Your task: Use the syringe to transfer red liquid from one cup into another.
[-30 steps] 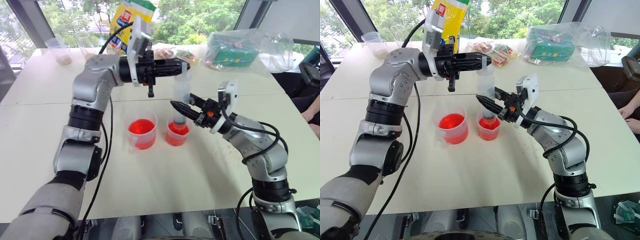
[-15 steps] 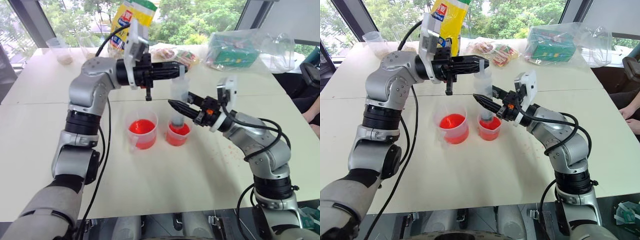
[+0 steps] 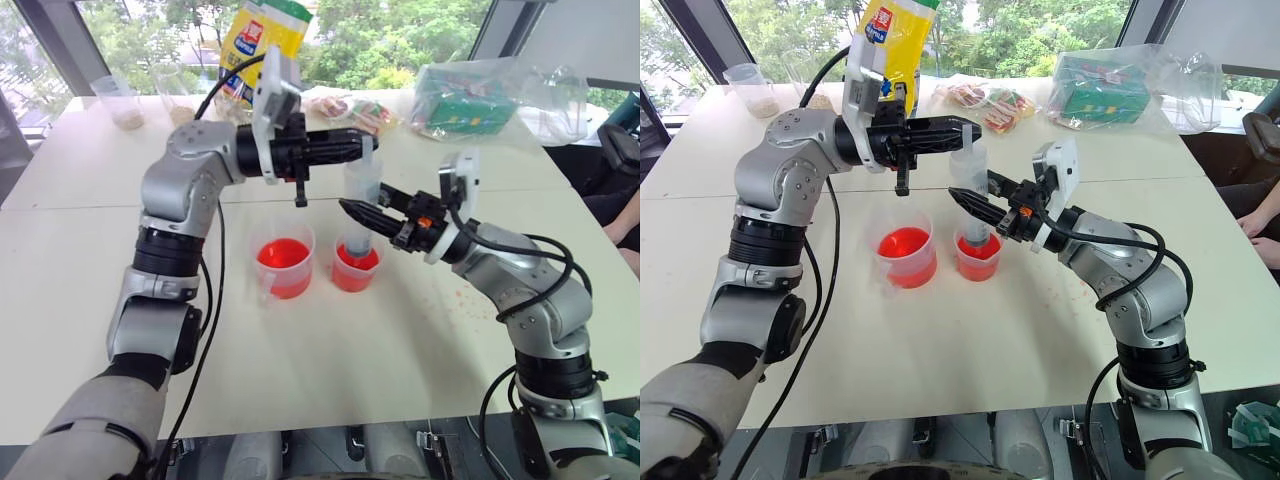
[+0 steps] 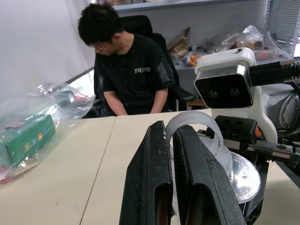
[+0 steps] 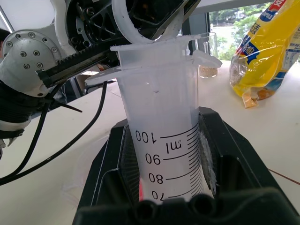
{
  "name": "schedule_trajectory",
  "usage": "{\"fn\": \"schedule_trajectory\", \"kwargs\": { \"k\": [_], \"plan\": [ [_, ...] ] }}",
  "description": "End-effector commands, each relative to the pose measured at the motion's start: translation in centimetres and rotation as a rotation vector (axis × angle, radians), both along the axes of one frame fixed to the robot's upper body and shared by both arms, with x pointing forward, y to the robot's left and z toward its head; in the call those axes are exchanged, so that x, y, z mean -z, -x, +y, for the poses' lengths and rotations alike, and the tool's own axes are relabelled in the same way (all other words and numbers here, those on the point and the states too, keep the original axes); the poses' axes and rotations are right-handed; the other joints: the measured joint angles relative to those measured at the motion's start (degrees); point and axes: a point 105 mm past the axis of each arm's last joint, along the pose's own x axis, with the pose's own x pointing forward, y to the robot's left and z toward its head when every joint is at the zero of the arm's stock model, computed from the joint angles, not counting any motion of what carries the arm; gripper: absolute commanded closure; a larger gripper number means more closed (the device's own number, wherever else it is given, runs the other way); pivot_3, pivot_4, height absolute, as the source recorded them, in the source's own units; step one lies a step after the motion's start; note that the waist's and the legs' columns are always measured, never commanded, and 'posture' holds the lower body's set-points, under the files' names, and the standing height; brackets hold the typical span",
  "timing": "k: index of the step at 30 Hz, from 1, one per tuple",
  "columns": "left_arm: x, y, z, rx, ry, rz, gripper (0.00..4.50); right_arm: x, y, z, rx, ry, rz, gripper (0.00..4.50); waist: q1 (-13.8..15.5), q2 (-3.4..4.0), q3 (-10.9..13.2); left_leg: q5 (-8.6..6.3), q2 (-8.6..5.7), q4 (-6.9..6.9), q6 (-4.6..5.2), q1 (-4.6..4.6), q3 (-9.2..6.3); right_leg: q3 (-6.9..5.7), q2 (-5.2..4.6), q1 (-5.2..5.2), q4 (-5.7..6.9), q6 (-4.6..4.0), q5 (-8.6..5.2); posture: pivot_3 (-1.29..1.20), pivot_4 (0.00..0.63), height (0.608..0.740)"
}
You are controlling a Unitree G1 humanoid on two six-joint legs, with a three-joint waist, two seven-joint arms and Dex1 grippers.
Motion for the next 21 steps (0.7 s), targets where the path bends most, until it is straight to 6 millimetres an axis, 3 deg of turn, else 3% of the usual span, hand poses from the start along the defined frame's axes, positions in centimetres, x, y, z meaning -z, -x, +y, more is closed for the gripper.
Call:
{"fn": "schedule_trajectory", "kwargs": {
  "k": [1,9,16,21],
  "plan": [
    [1.2,0.6,-1.3,0.061,-0.089,0.054,3.53,-3.4,1.1,-0.6,0.017,-0.068,-0.152,3.15,0.06,0.00,0.00,0.00,0.00,0.00,0.00,0.00,0.00,0.00,0.00,0.00,0.00,0.00,0.00,0.00,0.150,0.740],
    [-1.6,0.2,1.9,-0.027,-0.020,0.033,0.09,-1.8,1.2,-0.3,0.011,-0.060,-0.101,3.15,-0.15,0.00,0.00,0.00,0.01,0.00,0.00,0.01,-0.01,0.00,0.01,0.01,0.01,0.00,0.00,0.00,0.150,0.740],
    [-2.9,0.5,6.2,-0.137,-0.006,0.027,0.04,-2.8,1.2,-0.5,0.019,-0.084,-0.121,3.15,-0.15,0.00,0.00,0.00,0.03,0.00,0.00,0.02,-0.02,0.00,0.02,0.00,0.01,0.00,0.00,0.00,0.150,0.740],
    [-2.2,0.9,7.4,-0.182,-0.020,0.037,0.04,-4.8,1.0,-1.0,0.031,-0.106,-0.145,3.15,0.09,0.00,0.00,0.00,0.01,0.00,0.00,0.01,-0.02,0.00,-0.03,0.02,0.01,0.00,0.00,0.00,0.150,0.740]
  ]
}}
